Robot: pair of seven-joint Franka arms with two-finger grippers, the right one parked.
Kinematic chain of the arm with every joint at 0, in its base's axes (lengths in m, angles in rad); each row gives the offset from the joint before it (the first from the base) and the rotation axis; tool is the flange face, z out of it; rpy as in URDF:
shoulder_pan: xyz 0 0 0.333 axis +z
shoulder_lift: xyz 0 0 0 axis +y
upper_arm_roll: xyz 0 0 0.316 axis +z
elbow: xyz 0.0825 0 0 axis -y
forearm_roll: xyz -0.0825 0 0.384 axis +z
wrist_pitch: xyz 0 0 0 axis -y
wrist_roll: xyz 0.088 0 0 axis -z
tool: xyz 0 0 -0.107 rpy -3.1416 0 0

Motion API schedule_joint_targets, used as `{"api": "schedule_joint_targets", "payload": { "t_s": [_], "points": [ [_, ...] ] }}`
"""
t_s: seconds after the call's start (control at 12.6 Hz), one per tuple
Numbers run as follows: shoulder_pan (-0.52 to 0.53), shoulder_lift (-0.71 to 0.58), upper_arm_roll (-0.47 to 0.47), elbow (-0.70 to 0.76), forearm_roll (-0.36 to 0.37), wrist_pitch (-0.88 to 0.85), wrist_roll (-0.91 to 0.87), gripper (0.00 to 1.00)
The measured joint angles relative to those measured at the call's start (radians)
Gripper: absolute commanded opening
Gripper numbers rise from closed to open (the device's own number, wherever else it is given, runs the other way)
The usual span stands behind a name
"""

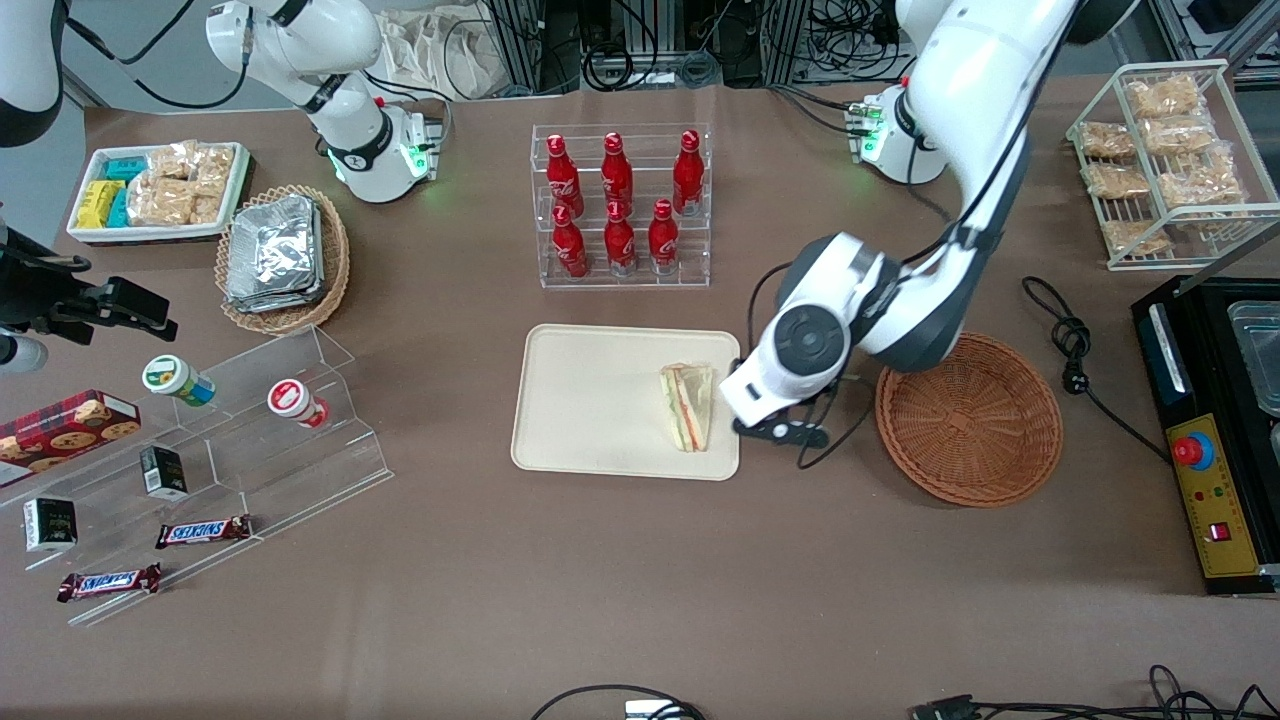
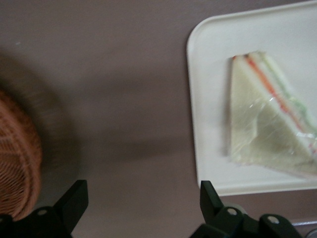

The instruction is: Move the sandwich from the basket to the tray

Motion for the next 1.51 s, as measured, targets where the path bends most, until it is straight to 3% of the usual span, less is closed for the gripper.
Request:
{"api": "schedule_joint_targets", "payload": {
  "t_s": [0.4,0.56,1.04,1.51],
  "points": [
    [0.033,-0.392,0.018,-0.357,-0.008,-0.002,0.015,1.0],
    [0.033,-0.482,0.081,-0.397,-0.01,-0.033,0.071,1.0],
    [0.043,-0.507,0.394,-0.182,-0.026,-0.189,0.275,1.0],
    [0.04,-0.441,0.461,0.077,-0.032,-0.376,0.291,1.0]
  ]
}}
